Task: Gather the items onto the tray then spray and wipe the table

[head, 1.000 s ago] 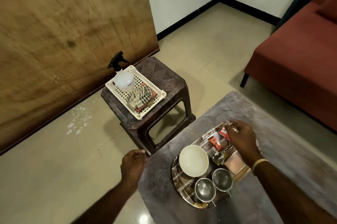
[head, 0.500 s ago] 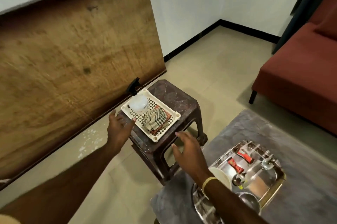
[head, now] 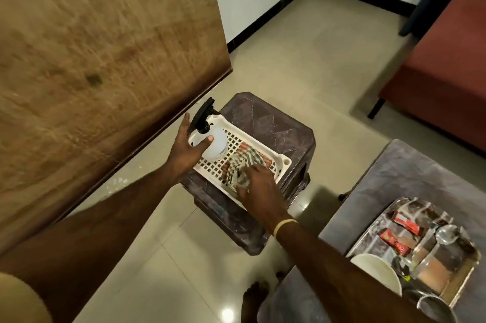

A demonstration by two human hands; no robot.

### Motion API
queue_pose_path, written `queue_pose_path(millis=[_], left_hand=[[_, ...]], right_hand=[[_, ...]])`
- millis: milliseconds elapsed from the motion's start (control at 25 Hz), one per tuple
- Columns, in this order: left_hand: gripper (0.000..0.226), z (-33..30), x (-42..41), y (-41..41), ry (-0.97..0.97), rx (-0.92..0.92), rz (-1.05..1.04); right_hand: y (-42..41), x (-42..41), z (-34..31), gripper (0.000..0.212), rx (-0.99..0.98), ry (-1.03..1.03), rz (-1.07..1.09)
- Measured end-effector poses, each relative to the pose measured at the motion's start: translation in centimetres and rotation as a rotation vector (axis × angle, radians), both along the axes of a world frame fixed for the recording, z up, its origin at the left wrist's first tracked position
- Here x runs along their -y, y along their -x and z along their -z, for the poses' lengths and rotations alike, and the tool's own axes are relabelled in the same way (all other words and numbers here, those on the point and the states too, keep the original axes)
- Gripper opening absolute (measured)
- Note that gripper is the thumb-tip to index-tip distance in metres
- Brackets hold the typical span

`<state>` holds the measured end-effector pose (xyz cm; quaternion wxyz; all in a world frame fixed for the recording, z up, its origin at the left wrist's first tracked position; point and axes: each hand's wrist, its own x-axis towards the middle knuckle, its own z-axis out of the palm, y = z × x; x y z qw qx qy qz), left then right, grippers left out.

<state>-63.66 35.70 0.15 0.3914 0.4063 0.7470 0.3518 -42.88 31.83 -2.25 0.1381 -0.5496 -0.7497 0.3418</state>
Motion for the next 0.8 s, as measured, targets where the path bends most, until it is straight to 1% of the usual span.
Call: queue_pose_path(millis=[80,160,200,320,400,480,520,600,680,760,800], left_hand=[[0.088,0.9,-1.0,0.9,-0.002,-0.030,0.103],[0.078,1.5,-1.8,0.8,-0.007,-0.070,0.132],[0.072,1.5,-2.3,0.4,-0.018,-0.089,0.123],[0.058,1.2,-3.3,-0.2,-0.067,-0.065,0.113],[0.050,1.0,-3.9,0.0,-0.109,-0.067,0.158],[0.038,1.2,-4.5,-0.1,-0.116,-0.061,0.189],[0.038,1.3,-4.7,-0.3,-0.103,-0.059,0.172],[0.047,0.7,-4.9,-0.9,-0.068,-0.033,0.085],[0.046,-0.5,-5.0,-1.5,-0.076,-0.040,0.081],[0.034,-2.6,-4.8,-2.0,-0.072,-0.041,0.082],[0.027,-4.0,-4.7,-2.3,-0.079,0.005,0.084]], right_hand=[[1.9,-0.8,1.0,0.064,0.118,0.007,-0.025],[3.4,-1.2,1.7,0.081,0.247,0.025,-0.023],[3.9,-1.3,2.0,0.085,0.281,0.021,-0.007],[4.7,-1.1,2.5,0.080,0.325,-0.028,0.003],[4.6,-1.2,2.7,0.073,0.292,-0.034,0.012],[4.2,-1.8,2.8,0.062,0.176,-0.011,0.109],[4.0,-2.2,2.7,0.056,0.098,0.008,0.176],[3.5,-2.8,2.0,0.047,-0.062,0.031,0.311],[2.7,-3.3,1.1,0.040,-0.226,0.061,0.418],[1.3,-3.7,0.0,0.032,-0.418,0.154,0.534],[0.3,-3.9,-1.0,0.026,-0.540,0.244,0.616]])
